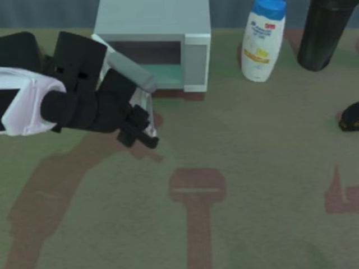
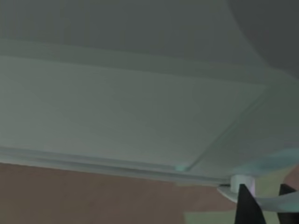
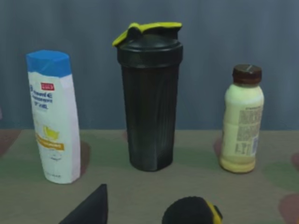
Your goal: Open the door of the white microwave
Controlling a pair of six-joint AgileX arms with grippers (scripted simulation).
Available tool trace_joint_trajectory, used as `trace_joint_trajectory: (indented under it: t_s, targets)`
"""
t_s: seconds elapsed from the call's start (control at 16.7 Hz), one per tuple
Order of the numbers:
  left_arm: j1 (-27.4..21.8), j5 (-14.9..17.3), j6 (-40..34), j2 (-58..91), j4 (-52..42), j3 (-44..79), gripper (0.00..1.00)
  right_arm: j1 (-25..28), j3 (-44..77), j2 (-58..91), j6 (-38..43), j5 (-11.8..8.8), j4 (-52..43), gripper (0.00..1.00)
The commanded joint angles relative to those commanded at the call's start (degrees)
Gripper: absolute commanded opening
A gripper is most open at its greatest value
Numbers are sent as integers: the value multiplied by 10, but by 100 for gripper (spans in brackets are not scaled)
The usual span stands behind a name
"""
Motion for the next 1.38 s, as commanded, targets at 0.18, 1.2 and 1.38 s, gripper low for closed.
trace_joint_trajectory:
  t_s: [0.18, 1.2, 1.38]
  targets:
    - [0, 0, 0, 0, 0, 0, 0, 0, 0, 0, 0, 0, 0, 100]
    - [23, 37, 50, -8, -16, -6, 0, 0, 0, 0, 0, 0, 0, 100]
    - [23, 37, 50, -8, -16, -6, 0, 0, 0, 0, 0, 0, 0, 100]
